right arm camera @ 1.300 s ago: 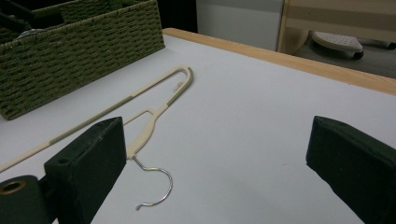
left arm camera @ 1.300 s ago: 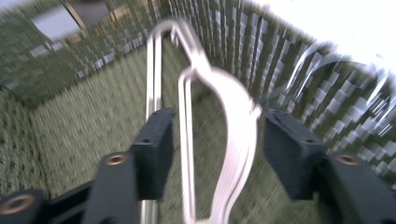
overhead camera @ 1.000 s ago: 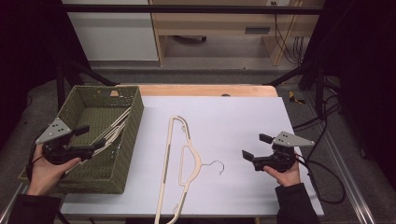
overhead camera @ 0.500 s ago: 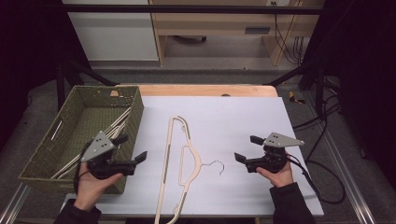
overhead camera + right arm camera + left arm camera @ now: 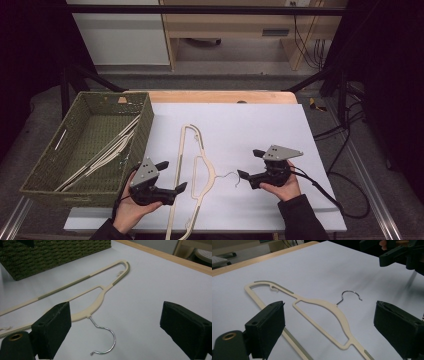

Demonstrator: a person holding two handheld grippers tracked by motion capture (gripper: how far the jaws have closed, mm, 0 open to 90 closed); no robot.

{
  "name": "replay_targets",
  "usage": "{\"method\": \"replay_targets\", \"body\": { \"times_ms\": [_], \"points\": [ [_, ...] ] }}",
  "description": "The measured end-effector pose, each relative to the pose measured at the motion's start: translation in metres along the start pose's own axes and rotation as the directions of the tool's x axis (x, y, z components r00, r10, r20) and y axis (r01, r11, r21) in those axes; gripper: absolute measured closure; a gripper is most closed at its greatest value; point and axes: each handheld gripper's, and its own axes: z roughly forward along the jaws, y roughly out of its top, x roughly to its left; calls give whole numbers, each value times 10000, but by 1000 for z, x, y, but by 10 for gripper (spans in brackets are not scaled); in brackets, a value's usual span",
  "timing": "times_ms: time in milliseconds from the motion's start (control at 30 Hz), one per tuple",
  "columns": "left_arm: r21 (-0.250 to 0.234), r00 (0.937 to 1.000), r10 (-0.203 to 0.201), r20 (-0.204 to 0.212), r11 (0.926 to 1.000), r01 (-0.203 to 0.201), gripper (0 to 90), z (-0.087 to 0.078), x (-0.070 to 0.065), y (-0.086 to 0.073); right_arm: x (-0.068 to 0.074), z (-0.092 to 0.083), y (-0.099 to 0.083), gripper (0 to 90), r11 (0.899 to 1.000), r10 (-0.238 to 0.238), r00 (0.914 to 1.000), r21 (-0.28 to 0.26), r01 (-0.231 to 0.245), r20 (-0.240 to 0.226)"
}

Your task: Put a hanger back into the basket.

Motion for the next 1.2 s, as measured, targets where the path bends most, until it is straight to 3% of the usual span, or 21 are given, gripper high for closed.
{"method": "replay_targets", "body": {
  "times_ms": [133,500,700,867,1067,1200],
  "points": [
    [142,9998,-54,215,9999,51,100,4,1,-8,3,13,1,133,9995,-253,9995,156,257,-210],
    [392,9997,-154,207,9991,146,88,8,9,-18,11,54,-4,262,9918,-584,9949,1092,672,-817],
    [429,9997,-233,123,9988,228,88,9,12,-19,16,69,-10,398,9829,-771,9907,1581,945,-1125],
    [429,9996,-248,142,9988,241,88,8,13,-19,18,84,-15,545,9670,-1013,9819,2161,1349,-1601],
    [408,9996,-198,179,9990,191,88,8,13,-19,17,95,-21,675,9570,-1009,9825,2548,1389,-1568],
    [451,9997,-178,143,9988,171,89,8,13,-20,16,96,-21,758,9547,-1154,9790,2533,1560,-1680]
  ]
}}
